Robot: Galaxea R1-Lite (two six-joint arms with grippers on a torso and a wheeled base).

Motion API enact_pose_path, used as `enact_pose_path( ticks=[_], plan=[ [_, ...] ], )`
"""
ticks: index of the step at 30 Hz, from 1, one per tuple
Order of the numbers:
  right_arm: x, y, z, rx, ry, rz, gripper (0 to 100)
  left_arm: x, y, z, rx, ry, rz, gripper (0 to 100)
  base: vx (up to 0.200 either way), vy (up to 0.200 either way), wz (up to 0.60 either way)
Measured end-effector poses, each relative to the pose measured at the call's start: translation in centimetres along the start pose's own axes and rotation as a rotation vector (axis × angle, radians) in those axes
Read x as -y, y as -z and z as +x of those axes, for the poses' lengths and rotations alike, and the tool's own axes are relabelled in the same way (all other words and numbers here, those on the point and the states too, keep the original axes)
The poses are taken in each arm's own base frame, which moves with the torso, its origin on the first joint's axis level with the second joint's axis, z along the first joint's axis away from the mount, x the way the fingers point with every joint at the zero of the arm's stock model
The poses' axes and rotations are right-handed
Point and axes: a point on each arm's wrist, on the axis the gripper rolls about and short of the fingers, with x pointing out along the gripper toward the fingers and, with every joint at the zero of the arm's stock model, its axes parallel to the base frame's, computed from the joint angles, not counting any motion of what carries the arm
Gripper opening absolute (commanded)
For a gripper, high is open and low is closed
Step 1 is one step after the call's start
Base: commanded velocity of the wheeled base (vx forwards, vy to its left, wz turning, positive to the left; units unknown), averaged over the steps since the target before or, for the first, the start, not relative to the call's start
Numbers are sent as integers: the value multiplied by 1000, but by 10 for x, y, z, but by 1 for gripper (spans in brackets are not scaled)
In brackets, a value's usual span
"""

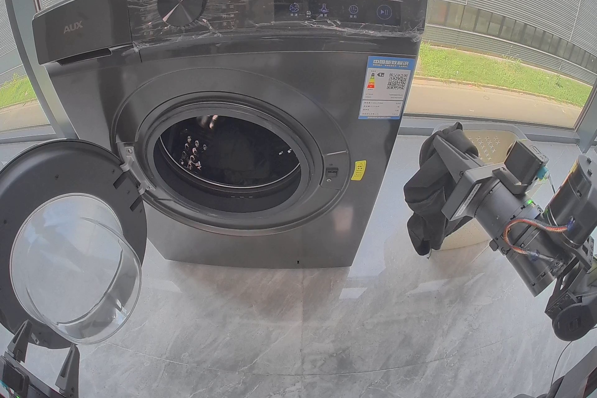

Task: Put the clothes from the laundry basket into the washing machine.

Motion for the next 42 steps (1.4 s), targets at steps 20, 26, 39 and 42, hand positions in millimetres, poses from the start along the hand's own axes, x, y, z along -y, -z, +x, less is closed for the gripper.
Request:
enact_pose_path(
  ticks=[20,26,39,42],
  plan=[
    [2,6,-3,-28,24,-12,0,0,0,0,0,1,1,100,-40,40,0],
    [2,7,-2,-29,23,-12,0,0,0,0,0,2,1,100,0,200,0],
    [2,11,-3,-44,15,-15,0,0,0,0,0,1,0,100,0,200,0],
    [2,12,-3,-49,8,-16,0,0,0,0,-1,2,0,100,0,67,0]
  ],
)
